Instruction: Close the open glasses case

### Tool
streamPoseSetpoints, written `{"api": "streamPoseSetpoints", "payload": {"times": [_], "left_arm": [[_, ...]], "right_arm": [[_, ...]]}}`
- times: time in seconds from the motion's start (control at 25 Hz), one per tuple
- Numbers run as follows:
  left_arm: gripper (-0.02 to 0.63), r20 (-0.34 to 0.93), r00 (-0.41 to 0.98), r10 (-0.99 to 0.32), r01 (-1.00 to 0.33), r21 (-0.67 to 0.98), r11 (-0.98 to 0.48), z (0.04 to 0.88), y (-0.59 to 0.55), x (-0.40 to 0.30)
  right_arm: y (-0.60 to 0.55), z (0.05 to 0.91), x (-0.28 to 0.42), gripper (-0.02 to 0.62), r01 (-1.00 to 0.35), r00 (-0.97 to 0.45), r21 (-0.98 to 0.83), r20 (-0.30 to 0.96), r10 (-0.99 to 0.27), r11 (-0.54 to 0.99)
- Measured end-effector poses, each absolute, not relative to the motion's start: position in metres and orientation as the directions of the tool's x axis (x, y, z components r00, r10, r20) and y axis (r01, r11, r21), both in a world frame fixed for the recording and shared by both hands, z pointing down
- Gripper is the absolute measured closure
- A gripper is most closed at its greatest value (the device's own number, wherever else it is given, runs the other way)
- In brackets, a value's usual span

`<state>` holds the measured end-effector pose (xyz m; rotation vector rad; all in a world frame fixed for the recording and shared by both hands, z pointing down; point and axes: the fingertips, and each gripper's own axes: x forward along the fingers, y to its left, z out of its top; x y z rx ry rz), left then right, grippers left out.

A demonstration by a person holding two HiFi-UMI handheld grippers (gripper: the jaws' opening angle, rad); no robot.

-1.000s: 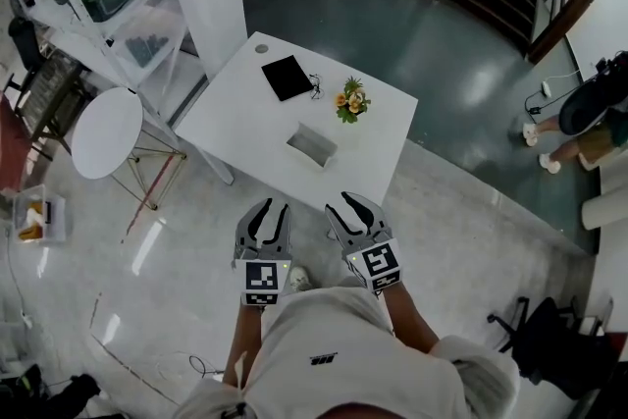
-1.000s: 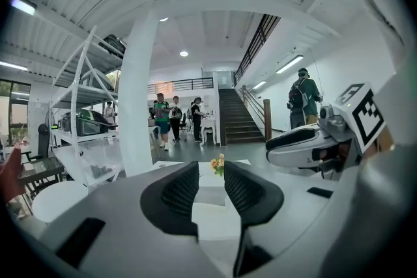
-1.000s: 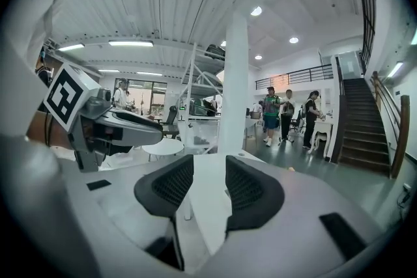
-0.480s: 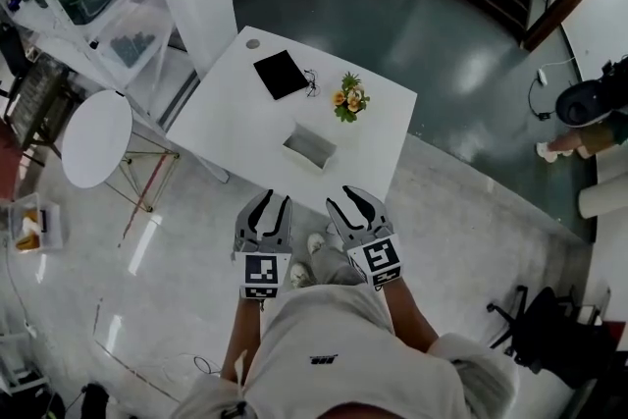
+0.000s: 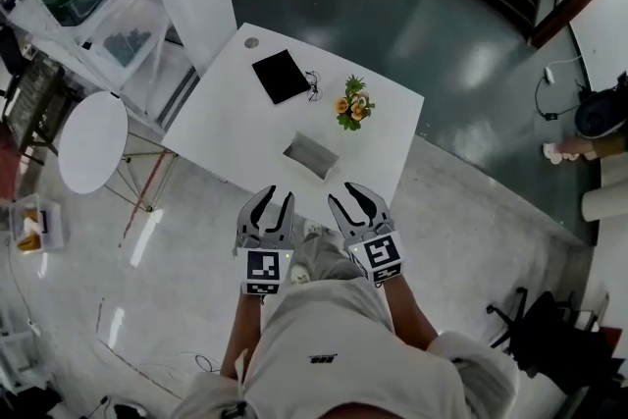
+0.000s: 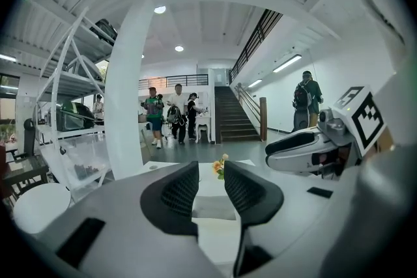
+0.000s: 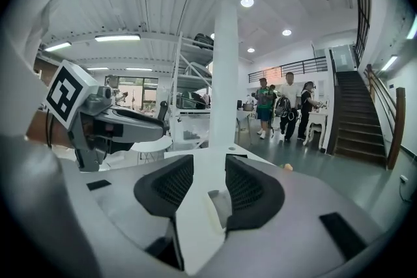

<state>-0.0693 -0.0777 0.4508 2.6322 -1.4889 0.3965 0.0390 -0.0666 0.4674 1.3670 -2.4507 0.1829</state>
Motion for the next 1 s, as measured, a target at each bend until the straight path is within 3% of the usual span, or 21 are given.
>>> {"api": "streamPoseSetpoints", "payload": {"times": [1.0], "left_arm": [[0.472,0.447,0.44,-0.779,-0.869,-0.005,-0.494,0.536,-0.22,-0.032]], "right_arm": [[-0.221,0.536,0.087,0.439,-0.806,-0.536,-0.035,0.469,-0.702,0.591]]}}
